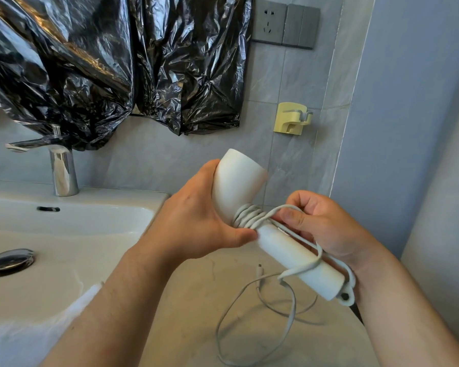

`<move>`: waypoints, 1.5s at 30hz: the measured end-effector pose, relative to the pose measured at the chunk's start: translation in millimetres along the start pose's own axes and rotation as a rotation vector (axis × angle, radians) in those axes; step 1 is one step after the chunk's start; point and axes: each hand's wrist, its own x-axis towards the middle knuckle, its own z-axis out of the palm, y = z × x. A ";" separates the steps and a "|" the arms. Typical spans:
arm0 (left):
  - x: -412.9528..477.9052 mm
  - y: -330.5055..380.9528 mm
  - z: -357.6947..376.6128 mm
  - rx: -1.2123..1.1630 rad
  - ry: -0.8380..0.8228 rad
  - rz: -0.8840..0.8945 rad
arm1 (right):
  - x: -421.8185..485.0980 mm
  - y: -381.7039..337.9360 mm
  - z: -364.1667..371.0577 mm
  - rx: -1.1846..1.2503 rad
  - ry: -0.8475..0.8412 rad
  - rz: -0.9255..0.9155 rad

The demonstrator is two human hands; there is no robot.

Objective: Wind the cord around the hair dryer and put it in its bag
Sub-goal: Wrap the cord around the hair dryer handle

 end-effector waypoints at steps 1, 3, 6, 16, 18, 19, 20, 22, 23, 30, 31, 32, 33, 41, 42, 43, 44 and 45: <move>0.1 0.0 -0.1 0.003 0.019 0.005 | 0.1 0.0 1.2 0.026 -0.001 0.010; -0.4 0.3 -1.3 0.027 0.057 0.012 | -0.4 -0.9 4.5 0.056 0.013 0.038; -1.3 1.6 -6.2 0.124 0.133 0.020 | -3.9 -6.6 3.7 -0.050 0.056 0.044; -2.8 5.6 -14.6 0.235 0.261 0.025 | -13.7 -25.4 0.1 -0.350 0.165 -0.118; -3.1 10.0 -15.2 0.200 0.261 0.019 | -13.9 -26.6 -1.1 -0.236 0.158 -0.108; -3.1 12.5 -15.3 0.183 0.248 0.019 | -13.4 -26.5 -1.2 -0.189 0.164 -0.102; -3.2 14.2 -15.3 0.163 0.230 0.010 | -13.0 -26.7 -0.1 -0.149 0.171 -0.097; -2.7 14.8 -14.9 0.109 0.199 -0.022 | -11.9 -28.2 2.8 -0.112 0.190 -0.103; -2.4 13.8 -14.8 0.084 0.188 -0.031 | -11.6 -29.1 4.1 -0.119 0.202 -0.118; -2.1 8.2 -16.5 -0.024 0.169 -0.001 | -14.2 -34.0 3.1 -0.102 0.238 -0.117; -1.7 7.9 -17.8 -0.024 0.174 0.008 | -15.4 -35.8 0.9 -0.041 0.226 -0.096; -1.3 7.4 -19.1 -0.018 0.182 0.018 | -16.5 -37.3 -2.4 0.029 0.216 -0.076; -1.0 7.1 -20.4 -0.007 0.187 0.022 | -18.4 -39.9 -5.2 0.106 0.202 -0.051; 0.8 -5.9 -22.0 -0.125 0.137 0.010 | -30.1 -46.3 -20.6 -0.455 0.160 -0.111; 1.2 -6.3 -22.0 -0.170 0.129 0.019 | -29.4 -47.2 -20.7 -0.533 0.189 -0.191; 1.5 -4.7 -21.2 -0.228 0.120 0.038 | -30.3 -49.1 -20.3 -0.495 0.205 -0.246; 2.4 -2.8 -20.0 -0.293 0.115 0.063 | -31.1 -49.7 -21.1 -0.399 0.189 -0.273; 2.9 -1.2 -18.7 -0.358 0.117 0.089 | -31.8 -50.3 -19.4 -0.290 0.164 -0.257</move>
